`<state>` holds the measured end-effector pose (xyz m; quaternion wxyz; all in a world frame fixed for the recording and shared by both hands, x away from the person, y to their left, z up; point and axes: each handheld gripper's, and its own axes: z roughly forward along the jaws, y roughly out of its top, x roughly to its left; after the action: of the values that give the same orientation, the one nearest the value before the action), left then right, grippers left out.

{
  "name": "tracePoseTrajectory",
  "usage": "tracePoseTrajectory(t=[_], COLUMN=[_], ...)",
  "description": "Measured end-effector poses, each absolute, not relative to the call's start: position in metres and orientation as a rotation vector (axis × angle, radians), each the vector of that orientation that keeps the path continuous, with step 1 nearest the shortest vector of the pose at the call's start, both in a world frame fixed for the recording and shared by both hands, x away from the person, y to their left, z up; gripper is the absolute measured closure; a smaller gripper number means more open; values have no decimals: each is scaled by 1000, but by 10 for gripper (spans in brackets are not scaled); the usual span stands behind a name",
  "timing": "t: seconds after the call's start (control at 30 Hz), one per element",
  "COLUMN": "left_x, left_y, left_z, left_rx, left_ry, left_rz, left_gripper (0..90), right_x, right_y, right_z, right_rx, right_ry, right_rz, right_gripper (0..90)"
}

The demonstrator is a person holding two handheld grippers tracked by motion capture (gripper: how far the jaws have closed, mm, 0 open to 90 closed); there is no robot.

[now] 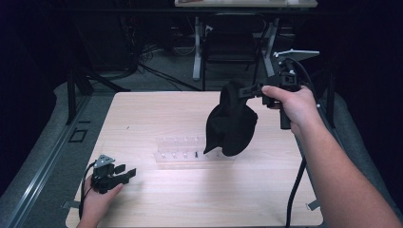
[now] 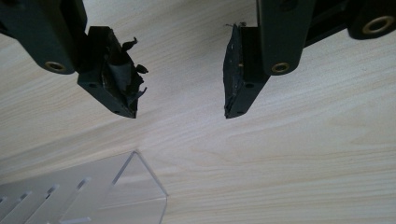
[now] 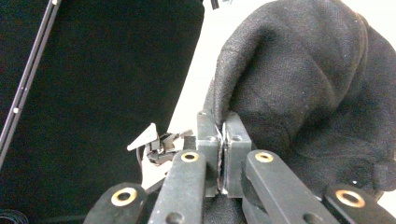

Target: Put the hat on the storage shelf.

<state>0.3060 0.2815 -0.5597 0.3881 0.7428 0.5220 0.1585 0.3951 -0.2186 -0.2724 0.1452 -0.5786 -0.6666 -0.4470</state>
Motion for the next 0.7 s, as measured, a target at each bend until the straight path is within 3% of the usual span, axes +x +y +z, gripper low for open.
tracePoseTrajectory(t=[0.7], left_x=[306], left_y=[283], left_z=[-558], left_rx=[1906], left_ry=[1327], left_rz=[388], left_gripper=[455], right_x=[415], right_y=[-184], right_z=[-291], right_rx=[-1644], right_ry=[-1946], right_rz=[-1259], right_gripper=[880])
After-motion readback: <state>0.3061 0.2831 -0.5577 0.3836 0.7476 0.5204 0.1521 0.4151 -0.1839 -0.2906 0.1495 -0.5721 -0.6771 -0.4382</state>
